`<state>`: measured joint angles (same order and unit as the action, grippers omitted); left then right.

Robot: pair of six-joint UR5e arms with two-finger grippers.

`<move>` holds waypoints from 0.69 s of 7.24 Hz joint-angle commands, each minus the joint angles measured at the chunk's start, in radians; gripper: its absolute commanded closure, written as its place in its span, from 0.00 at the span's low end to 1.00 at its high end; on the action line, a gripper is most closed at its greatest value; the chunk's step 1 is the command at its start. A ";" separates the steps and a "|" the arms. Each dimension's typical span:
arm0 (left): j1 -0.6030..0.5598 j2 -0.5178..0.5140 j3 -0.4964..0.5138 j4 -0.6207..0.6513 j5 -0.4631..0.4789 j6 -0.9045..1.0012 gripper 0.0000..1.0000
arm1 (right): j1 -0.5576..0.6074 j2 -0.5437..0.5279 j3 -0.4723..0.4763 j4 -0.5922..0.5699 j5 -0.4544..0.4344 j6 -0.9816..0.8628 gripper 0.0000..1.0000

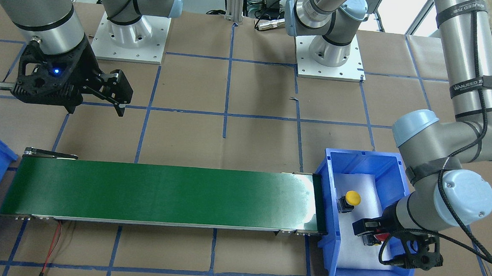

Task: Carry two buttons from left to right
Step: 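Lower the left gripper into the blue bin and grasp the red-capped button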

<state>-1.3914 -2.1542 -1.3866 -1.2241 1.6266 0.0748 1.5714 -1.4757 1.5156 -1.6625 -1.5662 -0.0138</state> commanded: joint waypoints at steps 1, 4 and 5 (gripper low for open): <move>0.000 -0.022 -0.003 0.003 -0.001 0.006 0.20 | -0.001 0.000 0.000 0.001 0.000 0.000 0.00; -0.001 -0.018 0.014 -0.006 0.002 0.005 0.58 | -0.001 0.002 0.000 0.000 0.000 0.000 0.00; -0.001 -0.018 0.015 -0.006 0.001 0.005 0.62 | 0.007 -0.002 0.000 -0.005 0.000 0.000 0.00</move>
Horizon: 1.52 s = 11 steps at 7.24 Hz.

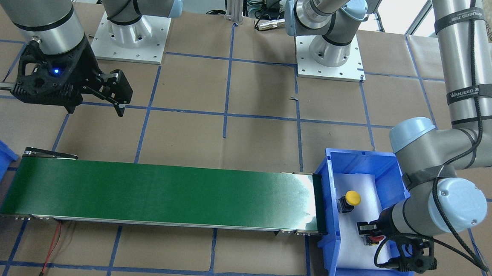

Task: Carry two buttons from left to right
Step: 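Lift the red button with the left gripper and place it on the conveyor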

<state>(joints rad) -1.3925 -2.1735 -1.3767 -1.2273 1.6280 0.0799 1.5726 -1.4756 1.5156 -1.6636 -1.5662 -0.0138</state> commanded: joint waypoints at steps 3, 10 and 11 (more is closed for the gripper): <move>-0.006 0.035 0.027 -0.011 -0.008 -0.014 0.64 | 0.000 0.003 0.000 -0.001 0.000 -0.002 0.00; -0.127 0.190 0.071 -0.184 -0.132 -0.580 0.64 | -0.006 0.003 0.000 -0.004 0.059 0.005 0.00; -0.146 0.187 0.042 -0.176 -0.131 -0.715 0.67 | -0.009 0.003 0.002 -0.005 0.066 0.003 0.00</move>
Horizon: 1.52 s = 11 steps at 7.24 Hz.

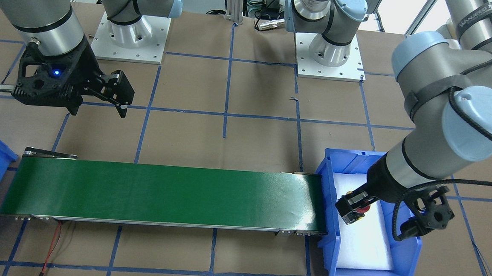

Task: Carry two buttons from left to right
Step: 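Lift the red button with the left gripper and place it on the conveyor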

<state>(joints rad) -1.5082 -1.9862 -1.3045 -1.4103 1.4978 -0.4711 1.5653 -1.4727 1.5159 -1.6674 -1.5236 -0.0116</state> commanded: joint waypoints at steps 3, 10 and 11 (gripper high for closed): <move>-0.066 -0.003 -0.119 0.088 -0.040 -0.554 0.67 | -0.008 -0.001 0.001 0.008 0.016 -0.008 0.00; -0.136 -0.055 -0.217 0.260 -0.051 -0.779 0.67 | -0.007 0.000 0.001 0.006 0.023 -0.008 0.00; -0.138 -0.057 -0.220 0.266 -0.051 -0.781 0.66 | -0.007 0.000 0.001 0.008 0.023 -0.008 0.00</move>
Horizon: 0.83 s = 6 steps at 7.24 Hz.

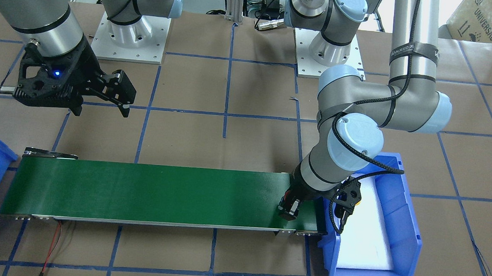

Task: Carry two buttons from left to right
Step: 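Lift the red button with the left gripper and place it on the conveyor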

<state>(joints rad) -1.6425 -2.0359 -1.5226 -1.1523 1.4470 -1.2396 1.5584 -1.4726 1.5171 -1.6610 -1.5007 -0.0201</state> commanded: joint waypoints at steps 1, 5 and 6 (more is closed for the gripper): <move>-0.007 -0.010 -0.002 0.008 0.001 -0.014 0.35 | 0.000 0.000 0.000 0.000 0.000 0.000 0.00; 0.010 0.038 0.036 -0.010 0.003 0.037 0.00 | 0.000 0.000 0.000 0.001 0.002 0.000 0.00; 0.013 0.048 0.042 -0.017 0.012 0.145 0.00 | 0.000 0.000 0.000 0.001 0.000 0.000 0.00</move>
<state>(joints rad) -1.6348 -2.0039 -1.4897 -1.1626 1.4520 -1.1871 1.5585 -1.4731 1.5171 -1.6597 -1.5008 -0.0199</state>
